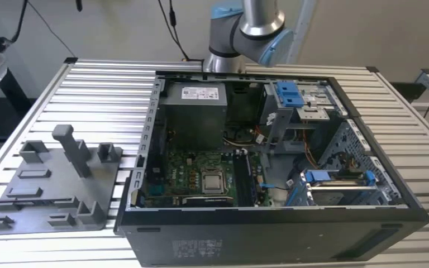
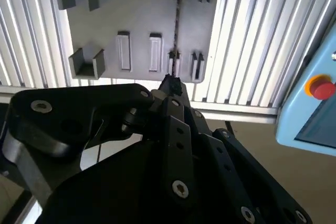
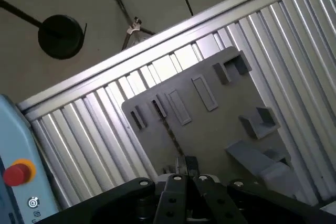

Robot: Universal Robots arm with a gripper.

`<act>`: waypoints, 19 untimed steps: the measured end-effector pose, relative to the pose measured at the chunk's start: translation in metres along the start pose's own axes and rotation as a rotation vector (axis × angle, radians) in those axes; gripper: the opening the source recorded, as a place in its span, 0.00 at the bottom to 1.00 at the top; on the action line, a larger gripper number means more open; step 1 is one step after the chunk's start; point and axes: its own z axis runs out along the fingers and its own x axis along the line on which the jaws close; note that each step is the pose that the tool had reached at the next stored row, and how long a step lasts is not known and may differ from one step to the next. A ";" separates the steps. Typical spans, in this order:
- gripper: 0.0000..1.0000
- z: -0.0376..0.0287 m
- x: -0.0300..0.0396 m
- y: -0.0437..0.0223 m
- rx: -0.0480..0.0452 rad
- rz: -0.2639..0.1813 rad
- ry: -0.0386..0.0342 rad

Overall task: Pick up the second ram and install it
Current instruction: 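Pick up the second ram and move it above second insertion slot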

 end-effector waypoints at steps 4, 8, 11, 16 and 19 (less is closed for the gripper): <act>0.11 0.0018 0.0000 0.0000 -0.0022 -0.073 0.0026; 0.11 0.0035 0.0002 -0.0001 0.0015 -0.145 0.0027; 0.11 0.0047 0.0002 -0.0002 0.0119 -0.194 -0.0006; 0.11 0.0064 0.0002 -0.0002 0.0308 -0.277 -0.0067; 0.11 0.0074 0.0002 -0.0003 0.0375 -0.329 -0.0088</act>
